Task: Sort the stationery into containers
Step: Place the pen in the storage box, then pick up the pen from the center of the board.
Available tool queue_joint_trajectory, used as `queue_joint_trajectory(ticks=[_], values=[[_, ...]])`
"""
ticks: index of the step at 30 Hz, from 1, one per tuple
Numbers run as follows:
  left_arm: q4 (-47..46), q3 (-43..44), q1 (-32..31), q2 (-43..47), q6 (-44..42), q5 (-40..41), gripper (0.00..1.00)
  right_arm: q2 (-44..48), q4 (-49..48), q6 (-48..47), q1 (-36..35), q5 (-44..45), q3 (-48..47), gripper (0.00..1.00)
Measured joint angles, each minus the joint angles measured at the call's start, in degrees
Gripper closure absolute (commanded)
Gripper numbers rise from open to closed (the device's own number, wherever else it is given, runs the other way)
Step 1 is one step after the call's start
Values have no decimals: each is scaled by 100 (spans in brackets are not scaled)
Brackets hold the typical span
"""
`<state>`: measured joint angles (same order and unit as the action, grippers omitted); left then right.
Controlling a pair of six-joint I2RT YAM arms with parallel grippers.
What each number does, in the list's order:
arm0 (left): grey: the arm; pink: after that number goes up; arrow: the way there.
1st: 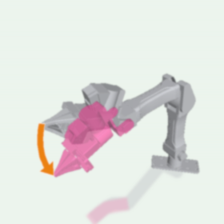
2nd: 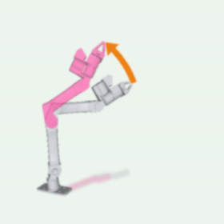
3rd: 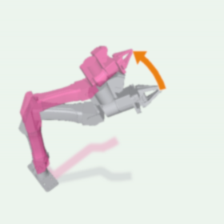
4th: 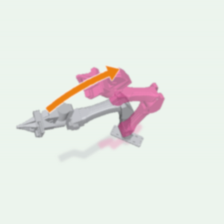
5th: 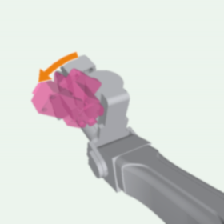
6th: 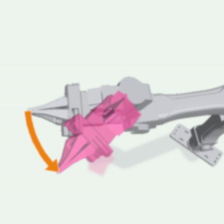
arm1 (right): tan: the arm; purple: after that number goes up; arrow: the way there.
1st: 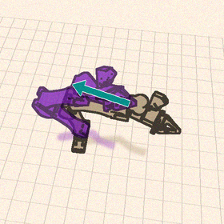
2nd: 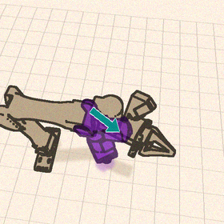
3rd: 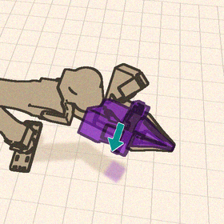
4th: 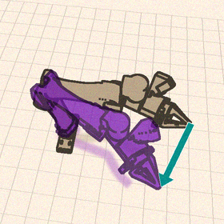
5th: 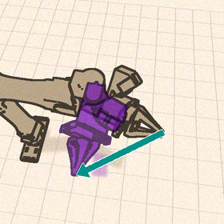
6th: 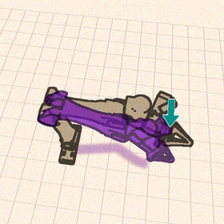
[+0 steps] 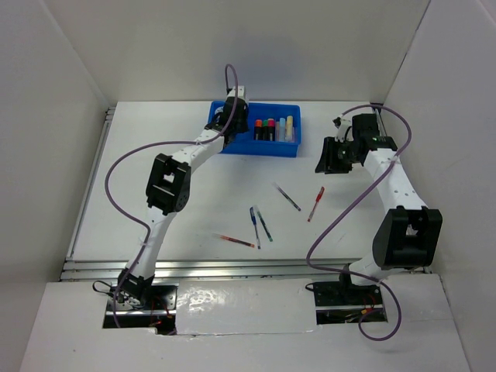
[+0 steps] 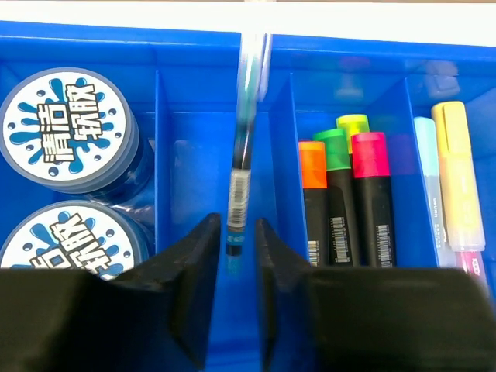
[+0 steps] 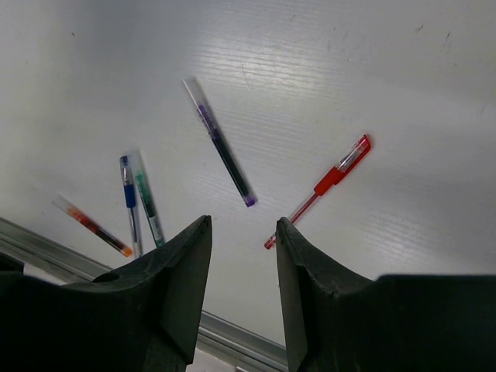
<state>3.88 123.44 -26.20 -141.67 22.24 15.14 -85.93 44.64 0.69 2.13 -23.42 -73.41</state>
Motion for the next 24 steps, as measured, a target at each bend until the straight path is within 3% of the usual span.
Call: queue_joint_trajectory(ticks=[4, 15, 19, 24], values=[[-13, 0, 0, 0, -2, -37, 48, 0, 9, 72, 0, 4, 0, 54], [120, -11, 0, 297, -181, -63, 39, 273, -11, 649, 0, 273, 417, 53], [197, -234, 0, 1134, -343, -35, 36, 776, -107, 1222, -17, 693, 1064, 53], [170, -1178, 28, 2903, -542, 57, 32, 1266, -144, 2020, -341, 1593, 1676, 52]])
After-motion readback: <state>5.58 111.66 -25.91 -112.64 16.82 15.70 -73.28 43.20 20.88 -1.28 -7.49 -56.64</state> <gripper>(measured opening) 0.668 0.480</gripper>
